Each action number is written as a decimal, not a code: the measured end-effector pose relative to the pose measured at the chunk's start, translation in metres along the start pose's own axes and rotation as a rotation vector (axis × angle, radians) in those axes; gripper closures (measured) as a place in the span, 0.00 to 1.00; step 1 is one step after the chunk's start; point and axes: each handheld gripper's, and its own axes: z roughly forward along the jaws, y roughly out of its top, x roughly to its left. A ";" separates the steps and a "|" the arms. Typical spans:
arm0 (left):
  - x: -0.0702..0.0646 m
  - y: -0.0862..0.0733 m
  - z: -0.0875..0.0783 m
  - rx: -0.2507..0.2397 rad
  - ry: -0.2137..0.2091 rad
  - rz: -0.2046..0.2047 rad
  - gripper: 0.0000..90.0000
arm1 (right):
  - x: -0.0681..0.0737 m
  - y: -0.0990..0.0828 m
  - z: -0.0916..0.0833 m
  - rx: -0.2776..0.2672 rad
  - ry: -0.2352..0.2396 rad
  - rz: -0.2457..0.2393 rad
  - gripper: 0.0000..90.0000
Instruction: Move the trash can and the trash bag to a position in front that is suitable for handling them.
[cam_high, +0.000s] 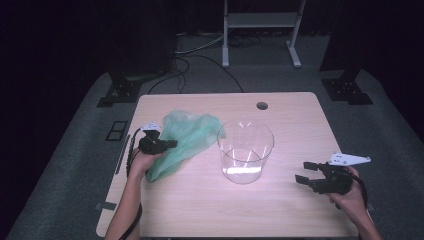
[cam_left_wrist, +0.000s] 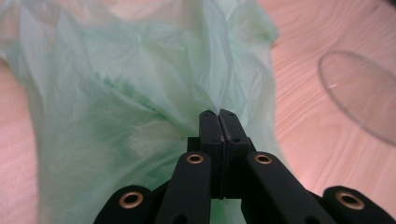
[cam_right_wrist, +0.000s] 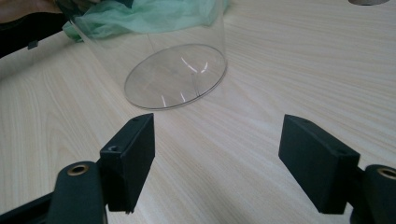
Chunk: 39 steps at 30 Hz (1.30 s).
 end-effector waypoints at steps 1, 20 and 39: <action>-0.001 0.004 -0.003 -0.017 -0.010 -0.002 1.00 | 0.000 0.000 0.000 -0.001 0.000 0.001 0.29; -0.046 0.078 -0.029 -0.225 -0.116 0.077 1.00 | 0.000 -0.001 -0.001 -0.003 0.003 0.003 0.29; -0.096 0.141 -0.035 -0.341 -0.217 0.165 1.00 | 0.000 -0.002 -0.002 -0.007 0.005 0.004 0.29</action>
